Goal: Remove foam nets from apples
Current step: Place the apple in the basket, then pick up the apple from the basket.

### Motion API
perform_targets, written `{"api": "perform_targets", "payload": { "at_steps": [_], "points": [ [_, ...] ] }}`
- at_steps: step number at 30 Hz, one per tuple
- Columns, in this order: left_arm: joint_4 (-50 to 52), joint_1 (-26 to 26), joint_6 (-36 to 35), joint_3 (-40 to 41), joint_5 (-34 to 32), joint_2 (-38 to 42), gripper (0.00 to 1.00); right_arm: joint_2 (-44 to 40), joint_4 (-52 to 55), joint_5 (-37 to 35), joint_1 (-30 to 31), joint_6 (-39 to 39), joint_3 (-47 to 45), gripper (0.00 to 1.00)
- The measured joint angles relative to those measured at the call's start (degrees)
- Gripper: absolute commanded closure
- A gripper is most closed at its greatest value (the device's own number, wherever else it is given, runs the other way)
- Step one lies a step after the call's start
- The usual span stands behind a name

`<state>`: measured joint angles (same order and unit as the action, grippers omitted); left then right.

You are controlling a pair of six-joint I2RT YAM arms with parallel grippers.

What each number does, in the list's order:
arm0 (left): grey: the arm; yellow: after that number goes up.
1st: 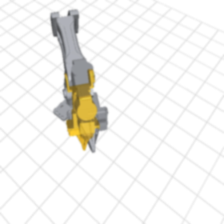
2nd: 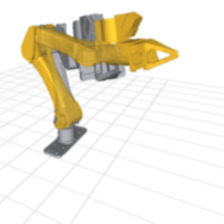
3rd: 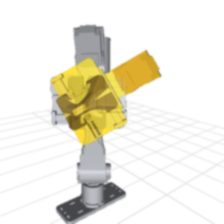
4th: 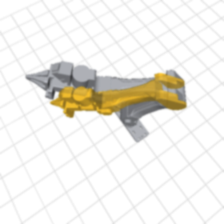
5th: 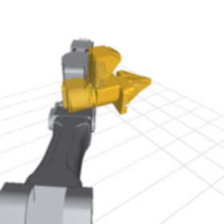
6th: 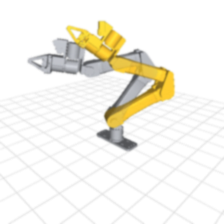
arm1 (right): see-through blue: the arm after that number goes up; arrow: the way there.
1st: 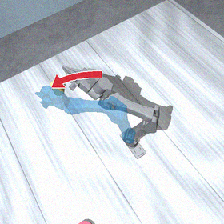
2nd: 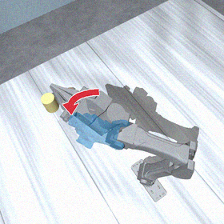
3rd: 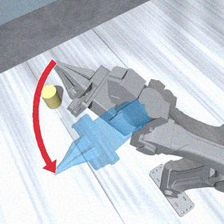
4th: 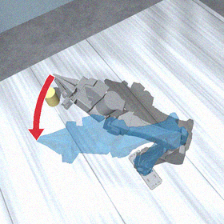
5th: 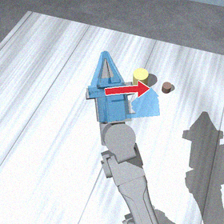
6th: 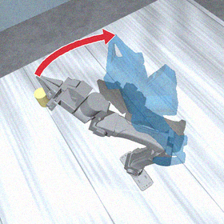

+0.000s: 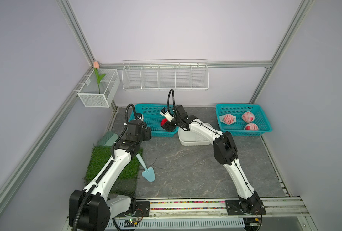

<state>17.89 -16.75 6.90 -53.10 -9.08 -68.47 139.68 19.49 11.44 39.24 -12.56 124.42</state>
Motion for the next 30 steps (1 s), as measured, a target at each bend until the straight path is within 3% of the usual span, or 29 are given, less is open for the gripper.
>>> {"api": "perform_targets", "payload": {
  "at_steps": [5, 13, 16, 18, 19, 26, 30],
  "points": [
    [0.0, 0.0, 0.0, 0.0, 0.4, -0.1, 0.33, 0.1, 1.7, 0.2, 0.0, -0.7, 1.4, 0.11],
    [0.4, 0.0, 0.2, 0.0, 1.7, 0.1, 0.33, 0.2, 3.0, 0.4, 0.0, -1.2, 1.4, 0.11],
    [0.4, 0.0, 0.1, 0.0, 3.1, 0.5, 0.33, -1.4, 0.9, 0.3, 0.0, -1.2, -1.7, 0.09],
    [0.2, 0.0, -0.1, 0.0, 4.7, 0.8, 0.33, -4.1, -0.1, 0.0, 0.0, -1.3, -5.5, 0.02],
    [-0.2, 0.0, -0.1, 0.0, 5.5, 1.0, 0.33, -6.1, -0.6, -0.3, 0.0, -1.4, -7.7, 0.1],
    [-5.3, 0.0, 0.2, 0.3, 12.3, 1.0, 0.33, -29.2, -10.6, -8.9, -0.5, -0.7, -28.3, 0.11],
    [-8.5, -1.9, 0.6, 0.3, 14.0, -0.5, 0.34, -42.7, -16.5, -13.0, -4.1, 2.2, -40.7, 0.11]
  ]
}}
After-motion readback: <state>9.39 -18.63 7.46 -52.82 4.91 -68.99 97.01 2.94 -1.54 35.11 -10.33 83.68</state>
